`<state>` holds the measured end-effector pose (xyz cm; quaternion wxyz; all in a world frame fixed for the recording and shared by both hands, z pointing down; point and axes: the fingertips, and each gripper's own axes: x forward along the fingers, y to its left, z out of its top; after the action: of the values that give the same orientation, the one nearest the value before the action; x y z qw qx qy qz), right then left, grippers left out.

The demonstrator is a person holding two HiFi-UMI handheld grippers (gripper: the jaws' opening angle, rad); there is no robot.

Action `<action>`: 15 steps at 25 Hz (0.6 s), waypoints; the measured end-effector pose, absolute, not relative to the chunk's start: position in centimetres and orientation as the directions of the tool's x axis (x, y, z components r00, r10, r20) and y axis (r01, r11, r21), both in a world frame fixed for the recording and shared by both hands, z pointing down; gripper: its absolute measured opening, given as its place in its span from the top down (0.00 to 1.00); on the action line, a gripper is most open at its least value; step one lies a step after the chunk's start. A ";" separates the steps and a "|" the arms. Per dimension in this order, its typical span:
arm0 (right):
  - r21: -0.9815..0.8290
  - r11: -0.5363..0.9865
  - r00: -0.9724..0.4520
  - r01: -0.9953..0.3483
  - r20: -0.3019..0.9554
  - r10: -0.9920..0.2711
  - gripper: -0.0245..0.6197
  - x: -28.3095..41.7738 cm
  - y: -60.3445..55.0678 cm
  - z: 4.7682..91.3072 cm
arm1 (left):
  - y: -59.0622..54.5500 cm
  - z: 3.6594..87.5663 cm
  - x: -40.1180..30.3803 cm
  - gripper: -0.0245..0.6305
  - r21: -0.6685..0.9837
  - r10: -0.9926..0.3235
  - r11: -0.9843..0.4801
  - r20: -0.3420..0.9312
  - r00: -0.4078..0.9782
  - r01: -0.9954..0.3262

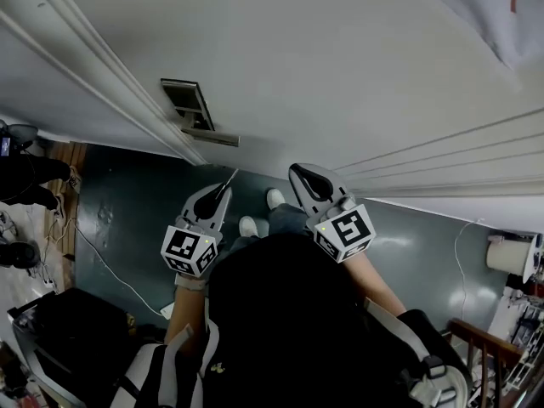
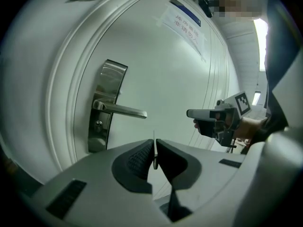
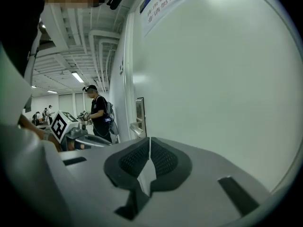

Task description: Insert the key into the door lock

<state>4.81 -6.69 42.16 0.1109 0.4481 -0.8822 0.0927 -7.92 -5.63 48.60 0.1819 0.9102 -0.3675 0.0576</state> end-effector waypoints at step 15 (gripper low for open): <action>-0.074 0.758 -0.739 -0.648 0.302 -0.602 0.93 0.8 -11.9 42.4 | -9.2 51.9 -13.1 0.92 0.445 -0.784 -0.427 0.251 0.567 -0.787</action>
<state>0.83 -11.93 42.40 0.1309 0.3368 -0.9283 0.0876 -13.05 -9.15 51.92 0.2650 0.8447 -0.4651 0.0027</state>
